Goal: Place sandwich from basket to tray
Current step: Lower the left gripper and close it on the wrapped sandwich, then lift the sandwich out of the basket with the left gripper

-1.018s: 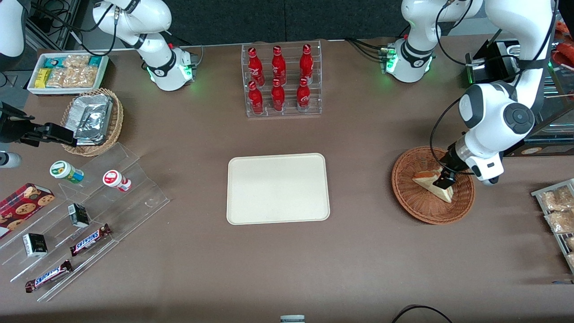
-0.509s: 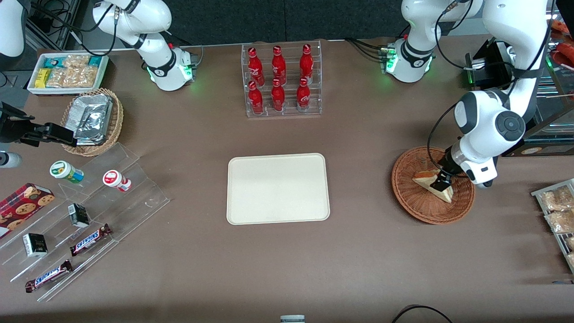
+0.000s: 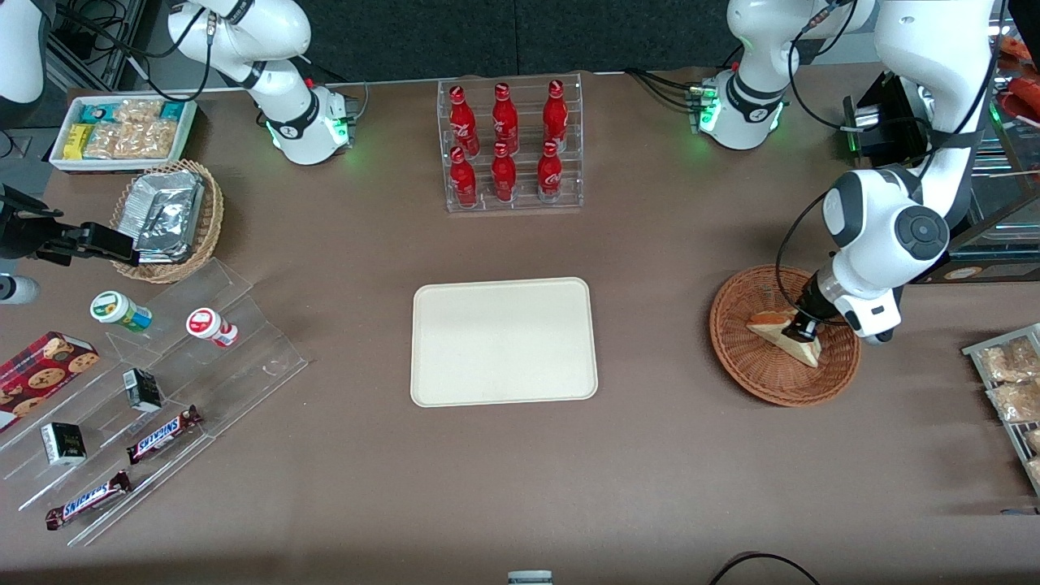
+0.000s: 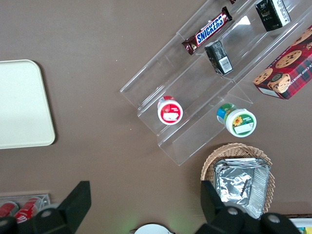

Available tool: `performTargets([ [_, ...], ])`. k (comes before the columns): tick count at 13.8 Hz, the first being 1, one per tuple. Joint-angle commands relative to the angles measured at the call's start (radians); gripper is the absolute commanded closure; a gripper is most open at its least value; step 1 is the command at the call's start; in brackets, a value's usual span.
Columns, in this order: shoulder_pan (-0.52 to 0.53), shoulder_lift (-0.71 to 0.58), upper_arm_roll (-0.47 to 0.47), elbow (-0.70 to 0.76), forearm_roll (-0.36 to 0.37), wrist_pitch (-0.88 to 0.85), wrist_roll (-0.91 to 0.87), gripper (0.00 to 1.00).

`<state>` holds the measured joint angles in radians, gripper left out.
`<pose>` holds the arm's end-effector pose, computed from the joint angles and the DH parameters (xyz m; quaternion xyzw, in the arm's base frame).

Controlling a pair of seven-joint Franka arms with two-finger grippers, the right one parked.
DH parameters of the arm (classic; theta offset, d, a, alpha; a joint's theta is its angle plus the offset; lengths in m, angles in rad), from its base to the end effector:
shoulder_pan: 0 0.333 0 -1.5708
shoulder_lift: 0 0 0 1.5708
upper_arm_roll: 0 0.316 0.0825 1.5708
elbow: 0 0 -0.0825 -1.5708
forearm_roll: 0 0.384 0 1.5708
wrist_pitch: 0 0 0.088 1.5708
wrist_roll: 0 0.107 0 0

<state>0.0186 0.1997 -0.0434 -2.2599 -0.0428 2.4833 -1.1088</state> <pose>0.5400 -0.0132 0.2755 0.8475 0.5304 0.0006 0.0212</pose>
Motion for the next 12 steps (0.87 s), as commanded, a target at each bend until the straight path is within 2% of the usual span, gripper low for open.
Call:
performTargets([
  [1, -0.009, -0.058, -0.007, 0.013, 0.023, -0.026, -0.037, 1.0],
  [4, -0.058, -0.103, -0.012, 0.103, 0.087, -0.243, -0.028, 1.0],
  [8, -0.234, -0.091, -0.016, 0.305, 0.144, -0.544, -0.034, 1.0],
  [12, -0.443, -0.028, -0.018, 0.433, 0.139, -0.577, -0.019, 1.0],
])
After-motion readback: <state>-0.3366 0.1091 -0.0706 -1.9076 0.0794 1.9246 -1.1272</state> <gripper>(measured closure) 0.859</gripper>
